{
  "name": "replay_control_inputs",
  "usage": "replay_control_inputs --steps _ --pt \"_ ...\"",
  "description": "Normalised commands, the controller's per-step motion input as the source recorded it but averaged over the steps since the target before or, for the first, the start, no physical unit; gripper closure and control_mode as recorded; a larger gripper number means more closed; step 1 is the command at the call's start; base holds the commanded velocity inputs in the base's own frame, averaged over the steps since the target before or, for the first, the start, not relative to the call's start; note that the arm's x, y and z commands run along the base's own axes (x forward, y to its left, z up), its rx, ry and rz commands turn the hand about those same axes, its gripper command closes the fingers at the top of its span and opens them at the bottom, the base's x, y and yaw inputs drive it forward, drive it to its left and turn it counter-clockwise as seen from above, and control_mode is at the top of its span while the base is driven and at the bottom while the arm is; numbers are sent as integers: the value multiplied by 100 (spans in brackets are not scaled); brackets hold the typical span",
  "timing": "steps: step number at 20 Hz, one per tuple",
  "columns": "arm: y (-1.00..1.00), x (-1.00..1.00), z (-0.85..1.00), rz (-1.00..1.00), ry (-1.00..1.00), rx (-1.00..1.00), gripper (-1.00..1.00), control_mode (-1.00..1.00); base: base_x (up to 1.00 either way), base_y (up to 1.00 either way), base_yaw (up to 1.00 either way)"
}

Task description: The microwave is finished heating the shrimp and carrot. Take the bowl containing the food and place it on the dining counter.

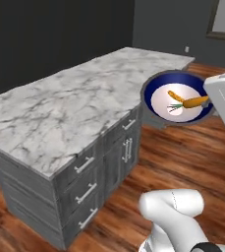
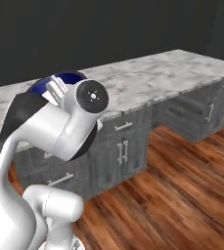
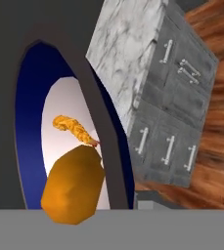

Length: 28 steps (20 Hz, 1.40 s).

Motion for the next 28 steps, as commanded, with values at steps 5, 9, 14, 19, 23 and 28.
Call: replay_control_inputs --steps 5,9,14,19,23,28 --pt "0 0 0 0 0 0 100 100 100 -12 31" --pt "0 0 0 0 0 0 100 100 100 -23 34" --pt "0 0 0 0 0 0 100 100 100 -34 38" --pt "0 0 0 0 0 0 100 100 100 -24 39" --pt "0 50 -14 9 10 0 100 -100 50 -5 19" --pt "10 100 -68 4 30 -4 100 -100 0 0 0"
